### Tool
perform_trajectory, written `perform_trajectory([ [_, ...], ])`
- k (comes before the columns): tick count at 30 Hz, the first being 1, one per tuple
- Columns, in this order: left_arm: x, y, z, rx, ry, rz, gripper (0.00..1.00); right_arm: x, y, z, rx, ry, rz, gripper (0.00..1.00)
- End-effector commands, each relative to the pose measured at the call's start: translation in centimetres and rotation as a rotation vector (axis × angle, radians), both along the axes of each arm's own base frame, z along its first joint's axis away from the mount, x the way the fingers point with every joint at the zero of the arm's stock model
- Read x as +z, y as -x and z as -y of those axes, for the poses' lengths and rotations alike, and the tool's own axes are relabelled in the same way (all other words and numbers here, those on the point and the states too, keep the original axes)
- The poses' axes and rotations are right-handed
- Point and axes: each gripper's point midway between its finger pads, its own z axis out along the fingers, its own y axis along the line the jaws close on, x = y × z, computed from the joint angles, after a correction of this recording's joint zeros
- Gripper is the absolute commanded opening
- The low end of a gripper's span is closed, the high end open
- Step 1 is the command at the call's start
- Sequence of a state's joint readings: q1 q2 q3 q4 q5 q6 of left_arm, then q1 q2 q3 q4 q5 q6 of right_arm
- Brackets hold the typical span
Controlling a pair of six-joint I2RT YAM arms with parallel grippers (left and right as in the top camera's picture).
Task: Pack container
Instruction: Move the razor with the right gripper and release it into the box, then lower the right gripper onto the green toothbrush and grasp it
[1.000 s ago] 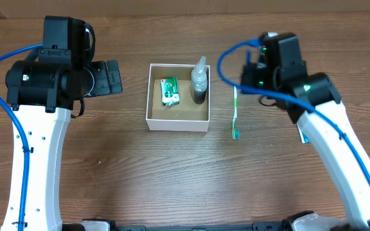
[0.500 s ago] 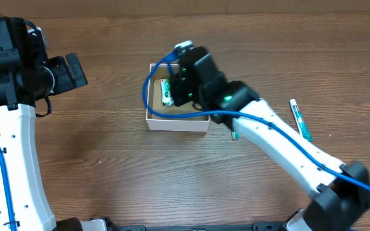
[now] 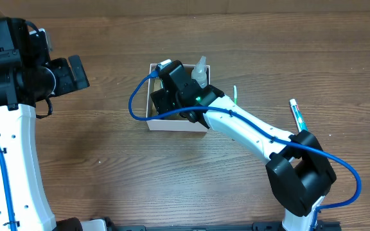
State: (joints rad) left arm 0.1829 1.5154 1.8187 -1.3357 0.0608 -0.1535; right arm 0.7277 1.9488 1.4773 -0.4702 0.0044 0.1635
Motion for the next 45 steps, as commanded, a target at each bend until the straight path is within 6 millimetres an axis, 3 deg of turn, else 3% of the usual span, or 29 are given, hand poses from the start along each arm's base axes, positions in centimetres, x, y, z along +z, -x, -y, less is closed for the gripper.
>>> perform_trajectory([
  [1, -0.4, 0.2, 0.5, -0.031, 0.005, -0.02, 1.0, 4.3, -0.5, 0.3, 0.012, -0.022, 0.089, 0.65],
  [3, -0.5, 0.3, 0.5, -0.029, 0.003, -0.025, 1.0, 8.9, -0.9, 1.7, -0.042, -0.027, 0.178, 0.7],
  [4, -0.5, 0.3, 0.5, -0.029, 0.003, -0.025, 1.0, 12.1, -1.1, 3.1, -0.094, -0.021, 0.245, 0.74],
  [5, -0.5, 0.3, 0.5, -0.029, 0.003, -0.025, 1.0, 16.9, -1.1, 6.1, -0.195, -0.006, 0.355, 0.8],
  [8, -0.5, 0.3, 0.5, -0.029, 0.003, -0.025, 1.0, 20.8, -0.6, 10.6, -0.315, 0.028, 0.438, 0.93],
  [10, -0.5, 0.3, 0.5, -0.029, 0.004, -0.025, 1.0, 21.3, -0.5, 14.5, -0.396, 0.057, 0.415, 1.0],
  [13, -0.5, 0.3, 0.5, -0.029, 0.003, -0.025, 1.0, 17.8, -1.3, 19.7, -0.538, 0.086, 0.254, 1.0],
  [17, -0.5, 0.3, 0.5, -0.029, 0.004, -0.024, 1.0, 11.8, -2.2, 22.8, -0.551, 0.086, 0.033, 1.0],
  [20, -0.5, 0.3, 0.5, -0.029, 0.004, -0.026, 1.0, 6.2, -2.4, 23.6, -0.539, 0.092, -0.135, 0.96],
  [25, -0.5, 0.3, 0.5, -0.028, 0.004, -0.025, 1.0, -1.4, -1.8, 23.4, -0.523, 0.185, -0.325, 0.96],
  [27, -0.5, 0.3, 0.5, -0.029, 0.004, -0.025, 1.0, -3.6, -1.6, 23.3, -0.518, 0.214, -0.371, 0.96],
  [33, -0.5, 0.3, 0.5, -0.029, 0.004, -0.025, 1.0, -8.1, -0.6, 22.6, -0.496, 0.233, -0.502, 0.97],
  [45, -0.5, 0.3, 0.5, -0.029, 0.004, -0.025, 1.0, -11.5, 1.8, 22.9, -0.514, 0.243, -0.583, 0.97],
])
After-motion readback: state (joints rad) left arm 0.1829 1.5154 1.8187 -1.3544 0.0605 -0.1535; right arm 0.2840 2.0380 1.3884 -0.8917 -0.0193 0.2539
